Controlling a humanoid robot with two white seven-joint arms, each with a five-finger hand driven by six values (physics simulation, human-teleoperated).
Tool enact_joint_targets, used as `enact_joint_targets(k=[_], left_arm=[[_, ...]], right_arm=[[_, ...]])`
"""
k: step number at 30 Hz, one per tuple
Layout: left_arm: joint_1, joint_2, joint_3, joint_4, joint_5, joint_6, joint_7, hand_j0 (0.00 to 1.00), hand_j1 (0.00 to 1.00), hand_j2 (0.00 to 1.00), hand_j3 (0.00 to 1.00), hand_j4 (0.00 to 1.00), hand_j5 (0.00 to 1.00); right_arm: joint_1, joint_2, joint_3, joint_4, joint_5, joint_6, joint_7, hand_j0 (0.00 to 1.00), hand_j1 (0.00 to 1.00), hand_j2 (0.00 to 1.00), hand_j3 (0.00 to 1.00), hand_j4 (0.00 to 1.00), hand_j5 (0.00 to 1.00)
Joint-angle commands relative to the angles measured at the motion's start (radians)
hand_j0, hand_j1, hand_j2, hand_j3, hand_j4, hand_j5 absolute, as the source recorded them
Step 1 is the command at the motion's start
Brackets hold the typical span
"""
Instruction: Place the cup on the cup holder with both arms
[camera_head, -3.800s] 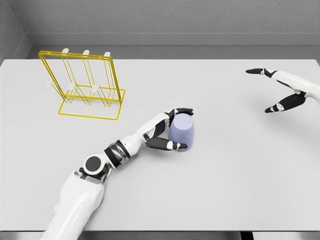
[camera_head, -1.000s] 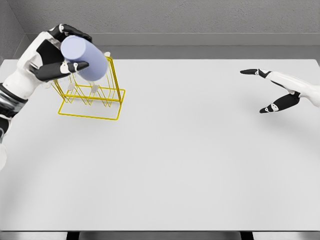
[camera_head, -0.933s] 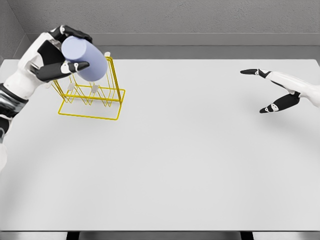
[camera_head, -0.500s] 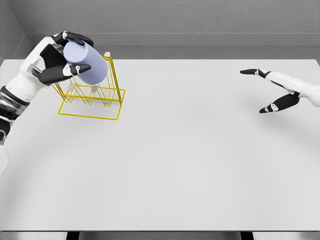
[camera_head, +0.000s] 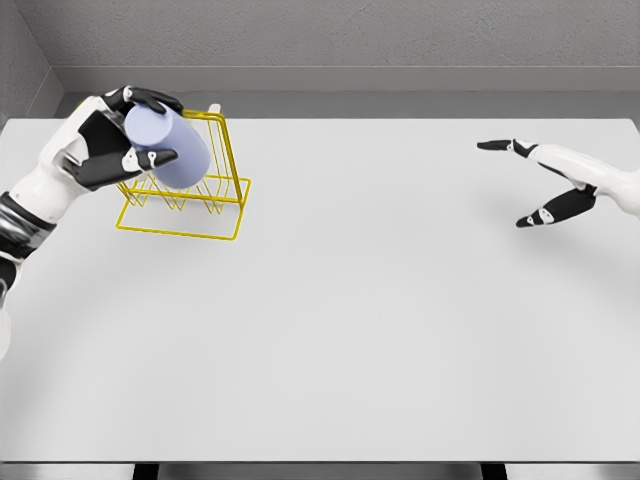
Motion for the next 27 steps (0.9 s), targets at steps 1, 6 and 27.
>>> enact_joint_targets(k=[1, 6, 27], left_arm=[[0.003, 0.0, -0.001, -0.009, 0.005, -0.001, 0.001, 0.44, 0.44, 0.44, 0.44, 0.44, 0.44], [0.003, -0.007, -0.007, -0.003, -0.006, -0.001, 0.001, 0.44, 0.44, 0.44, 0.44, 0.44, 0.44], [0.012, 0.002, 0.008, -0.04, 0.003, -0.01, 0.001, 1.0, 1.0, 1.0, 1.0, 1.0, 1.0]], right_arm=[[0.0, -0.001, -0.001, -0.001, -0.007, 0.002, 0.001, 1.0, 1.0, 1.0, 1.0, 1.0, 1.0], [0.0, -0.001, -0.001, -0.001, -0.007, 0.002, -0.001, 1.0, 1.0, 1.0, 1.0, 1.0, 1.0], [0.0, 0.001, -0.001, -0.001, -0.007, 0.002, 0.001, 1.0, 1.0, 1.0, 1.0, 1.0, 1.0]])
